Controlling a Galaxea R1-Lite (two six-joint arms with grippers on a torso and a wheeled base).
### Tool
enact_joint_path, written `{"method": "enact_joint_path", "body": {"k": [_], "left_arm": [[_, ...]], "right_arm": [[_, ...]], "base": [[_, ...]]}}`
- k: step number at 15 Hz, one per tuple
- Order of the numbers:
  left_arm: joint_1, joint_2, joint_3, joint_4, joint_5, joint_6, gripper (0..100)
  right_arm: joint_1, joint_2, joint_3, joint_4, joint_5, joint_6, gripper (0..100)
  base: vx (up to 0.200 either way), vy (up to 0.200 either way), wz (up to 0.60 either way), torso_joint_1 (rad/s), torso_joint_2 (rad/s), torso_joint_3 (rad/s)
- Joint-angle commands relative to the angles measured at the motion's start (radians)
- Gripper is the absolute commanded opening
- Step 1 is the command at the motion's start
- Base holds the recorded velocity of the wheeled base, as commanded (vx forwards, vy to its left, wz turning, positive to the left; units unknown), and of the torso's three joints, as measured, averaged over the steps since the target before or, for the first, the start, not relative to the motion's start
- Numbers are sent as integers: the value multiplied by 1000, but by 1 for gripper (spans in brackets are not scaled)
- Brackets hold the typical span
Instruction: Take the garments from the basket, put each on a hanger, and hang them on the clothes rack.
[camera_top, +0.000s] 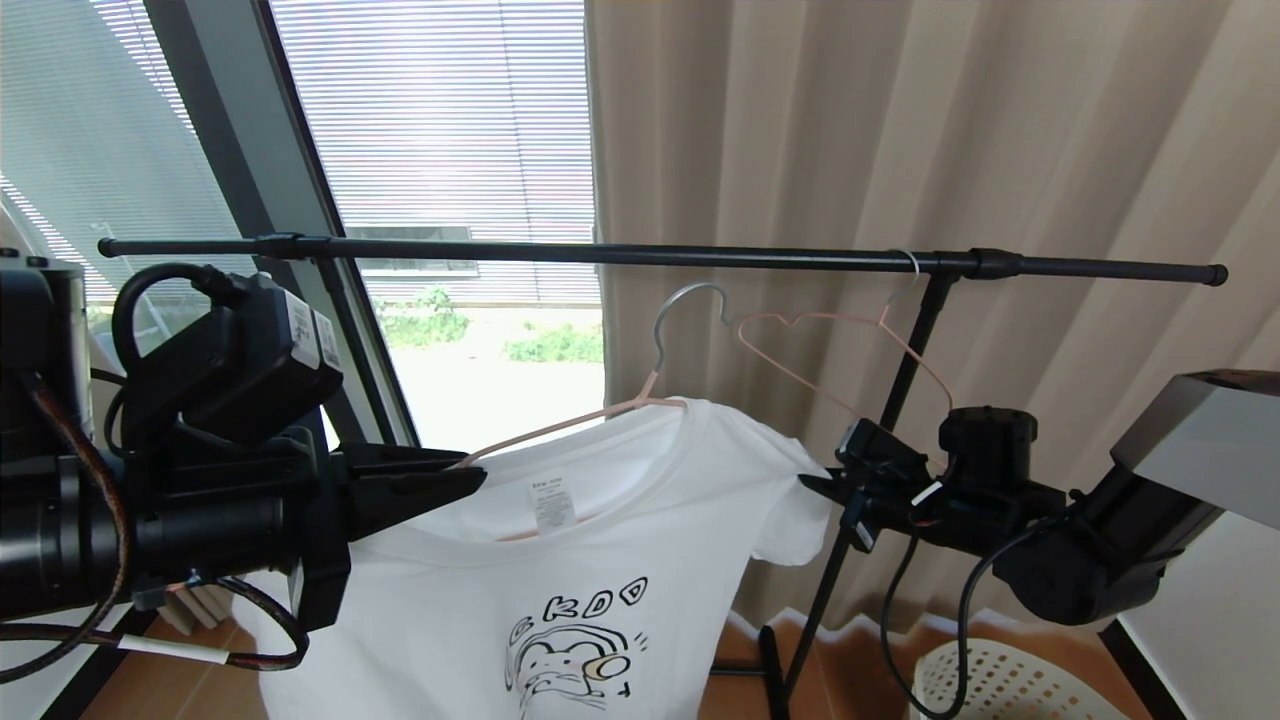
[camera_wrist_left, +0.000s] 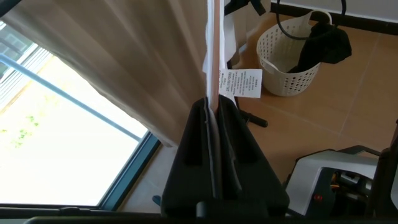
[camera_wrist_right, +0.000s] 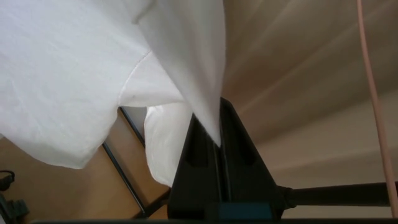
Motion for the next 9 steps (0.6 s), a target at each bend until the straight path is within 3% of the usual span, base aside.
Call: {"method": "enact_joint_path", "body": {"k": [1, 9], "left_arm": [[0, 0, -1, -2, 0, 0, 0], [6, -3, 4, 0, -2, 0, 0]], "right_arm": [[-1, 5, -2, 0, -1, 0, 0], [-5, 12, -11, 4, -2, 0, 0]], "base": [[0, 0, 0, 0, 0, 0], [0, 0, 0, 0, 0, 0]]}}
